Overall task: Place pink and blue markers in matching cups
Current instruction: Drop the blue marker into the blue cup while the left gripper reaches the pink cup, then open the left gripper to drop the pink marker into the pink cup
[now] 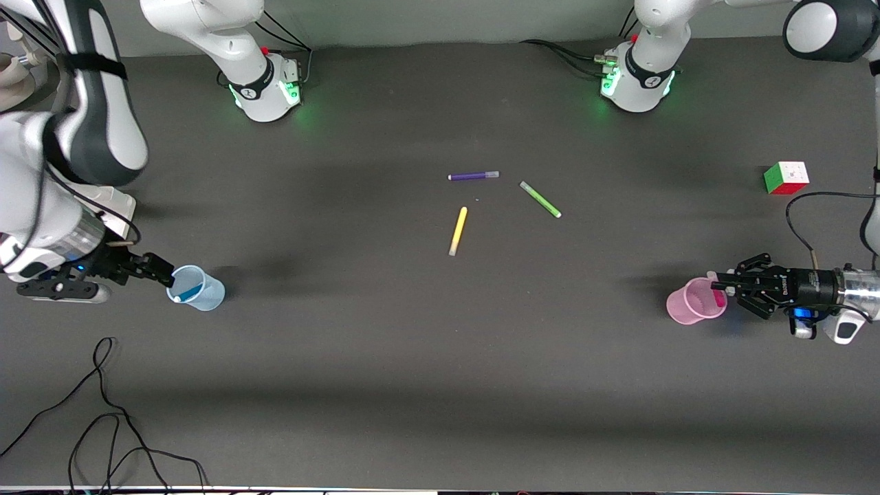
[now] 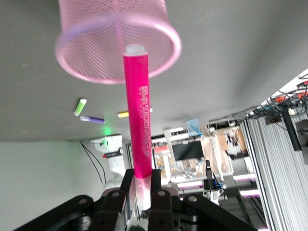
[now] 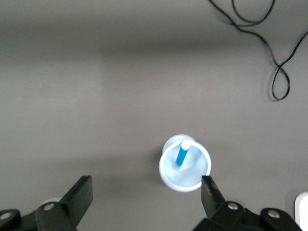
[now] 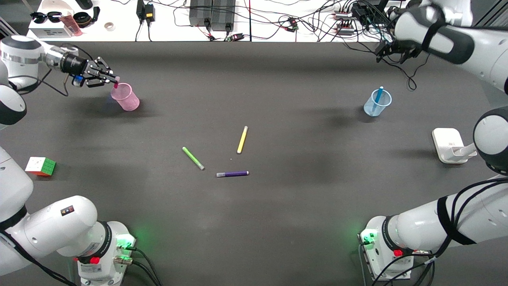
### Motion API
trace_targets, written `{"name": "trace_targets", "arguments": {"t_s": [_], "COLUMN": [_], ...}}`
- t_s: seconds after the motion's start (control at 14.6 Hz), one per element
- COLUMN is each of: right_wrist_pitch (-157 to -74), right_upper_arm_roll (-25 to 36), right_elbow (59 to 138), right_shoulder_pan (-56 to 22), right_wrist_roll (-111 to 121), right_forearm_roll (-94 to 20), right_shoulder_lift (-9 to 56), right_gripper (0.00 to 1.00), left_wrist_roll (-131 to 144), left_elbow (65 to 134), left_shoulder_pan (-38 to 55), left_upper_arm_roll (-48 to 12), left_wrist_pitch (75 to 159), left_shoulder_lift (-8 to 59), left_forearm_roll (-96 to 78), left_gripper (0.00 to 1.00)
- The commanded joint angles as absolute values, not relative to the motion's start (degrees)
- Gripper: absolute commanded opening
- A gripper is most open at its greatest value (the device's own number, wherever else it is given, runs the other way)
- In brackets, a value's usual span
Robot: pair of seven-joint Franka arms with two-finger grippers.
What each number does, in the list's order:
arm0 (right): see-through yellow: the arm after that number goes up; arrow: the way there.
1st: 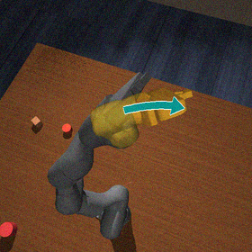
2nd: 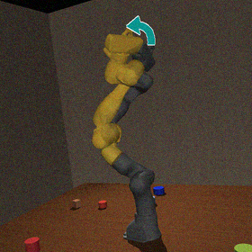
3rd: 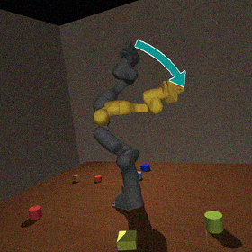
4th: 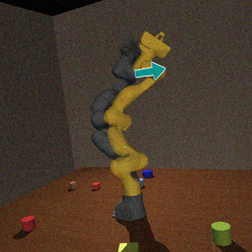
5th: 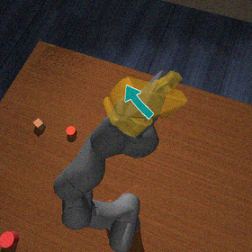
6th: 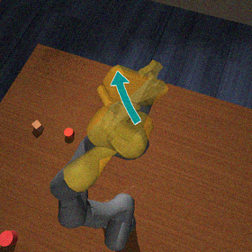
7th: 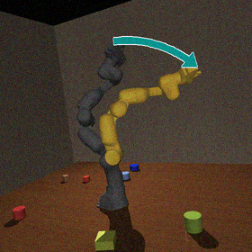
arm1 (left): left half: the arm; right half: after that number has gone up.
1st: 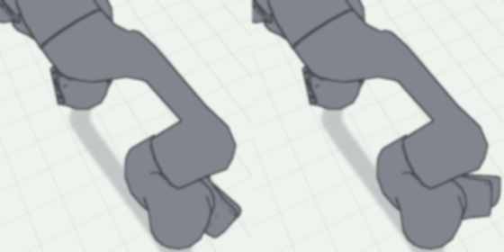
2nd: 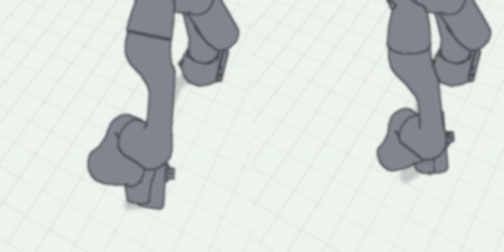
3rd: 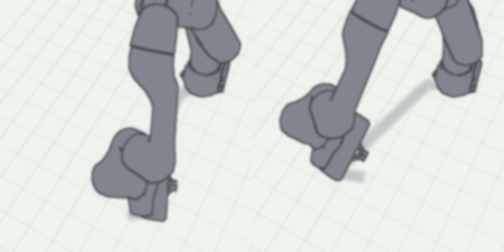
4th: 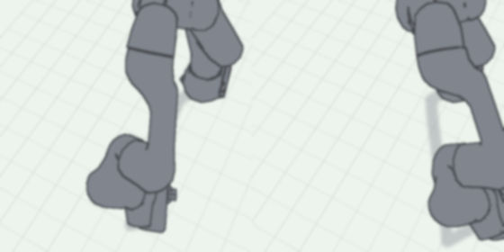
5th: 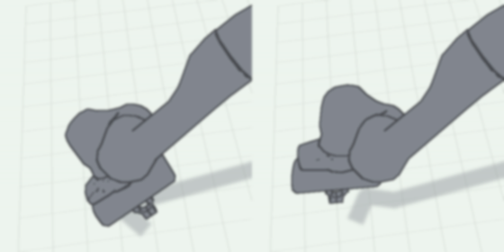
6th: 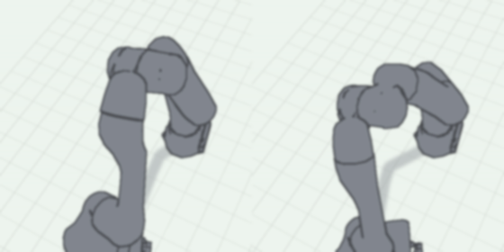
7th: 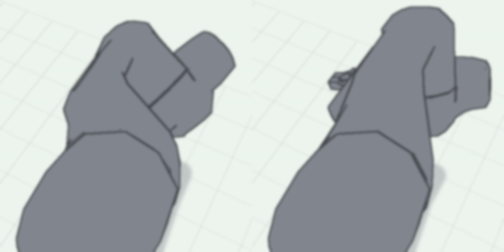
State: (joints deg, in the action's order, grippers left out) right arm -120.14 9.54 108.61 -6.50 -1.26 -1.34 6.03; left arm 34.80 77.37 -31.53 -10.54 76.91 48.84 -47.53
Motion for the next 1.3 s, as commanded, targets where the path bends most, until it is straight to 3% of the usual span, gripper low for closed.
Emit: {"name": "trace_targets", "arguments": {"t_s": [0.0, 0.14, 0.21, 0.27, 0.34, 0.75, 0.89, 1.03, 1.23], "right_wrist_pitch": [-109.7, -105.8, -104.2, -101.7, -100.1, -98.7, -98.7, -99.0, -100.1], "right_upper_arm_roll": [9.1, 9.0, 9.0, 8.9, 8.9, 8.8, 7.7, 2.0, 1.8], "right_elbow": [102.1, 98.7, 97.9, 97.0, 95.9, 95.3, 95.4, 95.3, 95.3], "right_shoulder_pan": [-6.8, -8.3, -9.0, -9.1, -9.2, -8.7, -7.3, -2.3, -1.8], "right_wrist_roll": [-1.3, -1.8, -3.3, -3.7, -3.8, -3.8, -3.8, -3.9, -4.6], "right_forearm_roll": [-2.9, -2.4, -1.9, -1.2, -0.3, -0.4, -0.4, -0.5, -0.7], "right_shoulder_lift": [4.8, 4.0, 3.8, 3.3, 3.3, 1.2, 1.0, 0.9, 1.3], "right_gripper": [1.0, 1.0, 1.0, 1.0, 1.0, 1.0, 1.0, 1.0, 1.0], "left_wrist_roll": [32.3, 31.6, 30.2, 29.3, 28.8, 28.7, 26.3, 24.8, 22.4], "left_elbow": [76.3, 76.3, 76.3, 76.3, 76.2, 69.2, 69.3, 71.3, 75.9], "left_shoulder_pan": [-32.4, -32.4, -32.4, -32.3, -32.4, -31.6, -30.2, -25.9, -20.3], "left_upper_arm_roll": [-11.2, -11.2, -11.2, -11.2, -11.2, -11.2, -11.3, -11.3, -11.3], "left_wrist_pitch": [75.1, 75.2, 75.2, 75.2, 75.1, 72.2, 73.5, 76.0, 79.3], "left_shoulder_lift": [50.9, 51.3, 51.7, 51.7, 51.7, 47.2, 42.1, 35.0, 25.3], "left_forearm_roll": [-49.1, -49.1, -49.0, -48.9, -48.6, -37.4, -29.1, -19.3, -5.9], "left_gripper": [0.0, 0.0, 0.41, 0.91, 1.0, 1.0, 1.0, 1.0, 1.0]}}
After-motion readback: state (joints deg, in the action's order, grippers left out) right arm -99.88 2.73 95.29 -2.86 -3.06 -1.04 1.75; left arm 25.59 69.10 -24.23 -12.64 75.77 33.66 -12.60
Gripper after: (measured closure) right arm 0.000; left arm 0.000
